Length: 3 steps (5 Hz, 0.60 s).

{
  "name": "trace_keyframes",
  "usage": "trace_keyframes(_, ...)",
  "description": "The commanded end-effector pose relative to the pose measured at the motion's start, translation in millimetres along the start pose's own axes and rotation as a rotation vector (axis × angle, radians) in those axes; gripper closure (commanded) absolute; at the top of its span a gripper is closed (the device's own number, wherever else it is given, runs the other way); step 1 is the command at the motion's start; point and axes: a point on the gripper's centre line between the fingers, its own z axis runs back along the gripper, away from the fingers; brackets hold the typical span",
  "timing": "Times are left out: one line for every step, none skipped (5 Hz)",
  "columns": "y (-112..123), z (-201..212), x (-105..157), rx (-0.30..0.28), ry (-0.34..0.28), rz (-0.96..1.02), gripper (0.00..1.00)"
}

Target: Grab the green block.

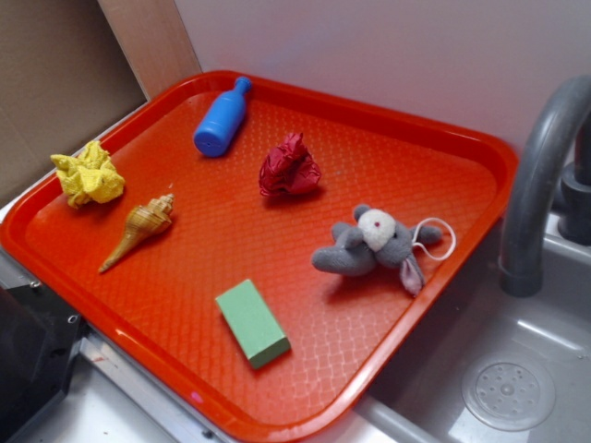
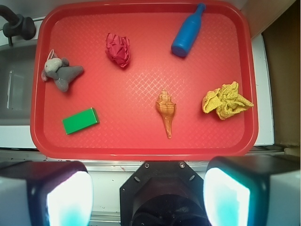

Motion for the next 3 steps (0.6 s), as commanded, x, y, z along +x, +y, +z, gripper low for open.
trace_keyframes(0,0,0,0.0,0.0,0.0,0.0)
trace_keyframes(-15,-8,33,0.06,-0.052,-0.256,0.0)
trace_keyframes(-42,-22,57,0.151,-0.095,-0.515,0.0)
